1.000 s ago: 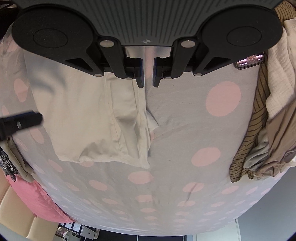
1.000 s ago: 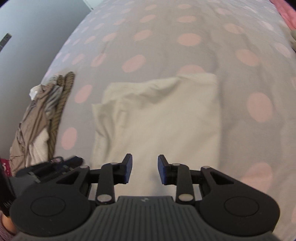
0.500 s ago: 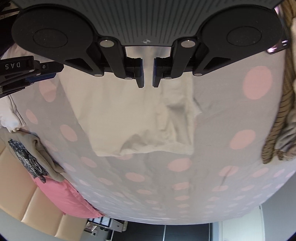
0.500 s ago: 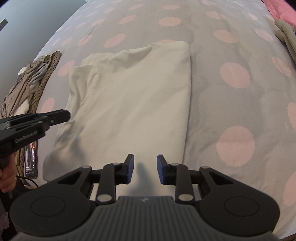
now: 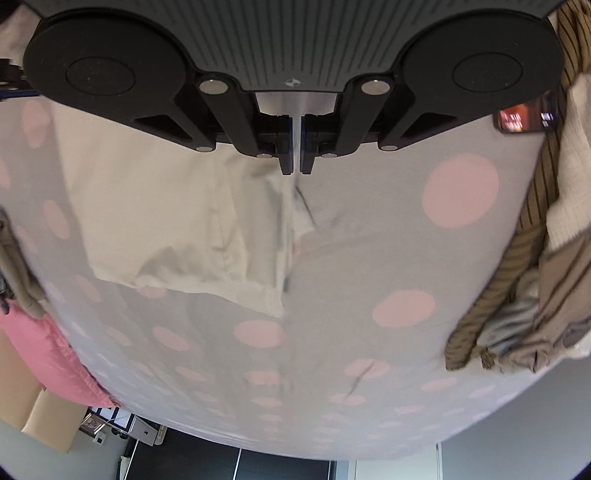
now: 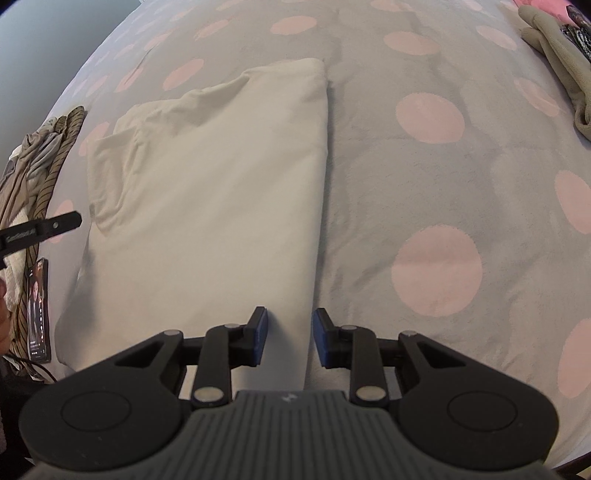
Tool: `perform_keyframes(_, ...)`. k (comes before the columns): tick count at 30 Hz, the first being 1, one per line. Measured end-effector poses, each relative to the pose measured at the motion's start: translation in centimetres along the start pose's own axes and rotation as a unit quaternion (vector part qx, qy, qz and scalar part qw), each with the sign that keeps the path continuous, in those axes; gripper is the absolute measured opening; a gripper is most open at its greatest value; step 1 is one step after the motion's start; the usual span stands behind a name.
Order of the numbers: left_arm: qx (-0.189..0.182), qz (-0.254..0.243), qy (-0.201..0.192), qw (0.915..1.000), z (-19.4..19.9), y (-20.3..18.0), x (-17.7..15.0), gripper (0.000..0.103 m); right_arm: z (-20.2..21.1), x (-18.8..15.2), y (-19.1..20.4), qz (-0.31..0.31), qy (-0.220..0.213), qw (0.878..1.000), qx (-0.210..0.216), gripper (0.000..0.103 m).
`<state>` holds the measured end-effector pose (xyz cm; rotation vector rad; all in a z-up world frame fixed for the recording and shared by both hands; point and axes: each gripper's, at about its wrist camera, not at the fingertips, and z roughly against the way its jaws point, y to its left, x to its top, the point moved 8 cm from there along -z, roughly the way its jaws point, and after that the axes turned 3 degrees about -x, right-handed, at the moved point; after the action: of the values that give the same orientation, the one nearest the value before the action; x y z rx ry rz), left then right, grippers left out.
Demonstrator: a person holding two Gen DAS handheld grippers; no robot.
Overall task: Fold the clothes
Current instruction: 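Grasp the folded shirt edge with the right gripper and lift it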
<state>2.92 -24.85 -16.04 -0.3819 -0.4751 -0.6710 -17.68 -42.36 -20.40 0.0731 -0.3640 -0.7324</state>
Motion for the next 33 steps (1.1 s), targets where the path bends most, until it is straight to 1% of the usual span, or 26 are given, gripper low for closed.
perform_keyframes(1, 0.0, -0.002, 0.003, 1.0, 0.4, -0.4, -0.3, 0.0, 0.0, 0.0, -0.1, -0.003, 0.002, 1.0, 0.001, 0.031)
perform_keyframes(3, 0.017, -0.018, 0.014, 0.9996, 1.1, -1.4, -1.4, 0.001, -0.2, -0.3, -0.4, -0.009, 0.008, 1.0, 0.002, 0.033)
perform_keyframes(7, 0.032, -0.033, 0.049, 0.9978, 1.2, -3.7, -4.6, 0.001, -0.5, -1.2, -0.7, -0.017, 0.019, 1.0, 0.004, 0.035)
perform_keyframes(11, 0.039, -0.065, 0.054, 0.9957, 1.4, -5.5, -6.8, 0.001, -0.5, -2.6, -0.9, -0.023, 0.03, 0.999, 0.004, 0.041)
perform_keyframes(14, 0.04, -0.088, 0.064, 0.9933, 1.1, -6.2, -7.8, 0.001, -0.7, -3.9, -1.1, -0.033, 0.042, 0.999, 0.007, 0.045)
perform_keyframes(17, 0.035, -0.079, 0.08, 0.993, 0.2, -5.9, -8.5, 0.001, -1.2, -5.0, -1.3, -0.042, 0.058, 0.997, 0.015, 0.048)
perform_keyframes(19, 0.032, -0.073, 0.082, 0.9934, -0.1, -5.7, -8.7, 0.001, -1.6, -5.7, -1.4, -0.049, 0.069, 0.996, 0.02, 0.051)
perform_keyframes(21, 0.036, -0.077, 0.083, 0.993, -0.2, -5.8, -8.8, 0.001, -2.0, -6.4, -1.5, -0.055, 0.079, 0.995, 0.026, 0.051)
perform_keyframes(23, 0.044, -0.085, 0.08, 0.9922, -0.2, -6.1, -8.9, 0.001, -2.2, -6.4, -1.4, -0.057, 0.08, 0.995, 0.024, 0.051)
perform_keyframes(24, 0.049, -0.09, 0.079, 0.9916, -0.2, -6.3, -9.0, 0.001, -2.2, -6.5, -1.2, -0.057, 0.081, 0.995, 0.027, 0.048)
perform_keyframes(25, 0.053, -0.095, 0.078, 0.991, -0.2, -6.4, -9.0, 0.001, -2.2, -6.6, -1.0, -0.06, 0.08, 0.994, 0.033, 0.039)
perform_keyframes(26, 0.056, -0.099, 0.078, 0.9905, -0.2, -6.5, -9.1, 0.001, -2.1, -6.7, -0.9, -0.063, 0.079, 0.994, 0.039, 0.034)
perform_keyframes(27, 0.058, -0.1, 0.077, 0.9903, -0.2, -6.5, -9.1, 0.001, -2.0, -6.7, -0.7, -0.067, 0.078, 0.994, 0.045, 0.02)
perform_keyframes(28, 0.058, -0.1, 0.076, 0.9904, -0.1, -6.6, -9.1, 0.001, -1.9, -6.8, -0.5, -0.07, 0.077, 0.993, 0.051, 0.014)
perform_keyframes(30, 0.059, -0.099, 0.075, 0.9905, 0.0, -6.6, -9.1, 0.001, -1.3, -6.9, -0.3, -0.071, 0.069, 0.994, 0.053, 0.008)
perform_keyframes(33, 0.06, -0.098, 0.077, 0.9904, 0.4, -6.7, -9.4, 0.001, -0.1, -6.9, 0.4, -0.056, 0.056, 0.995, 0.054, 0.005)
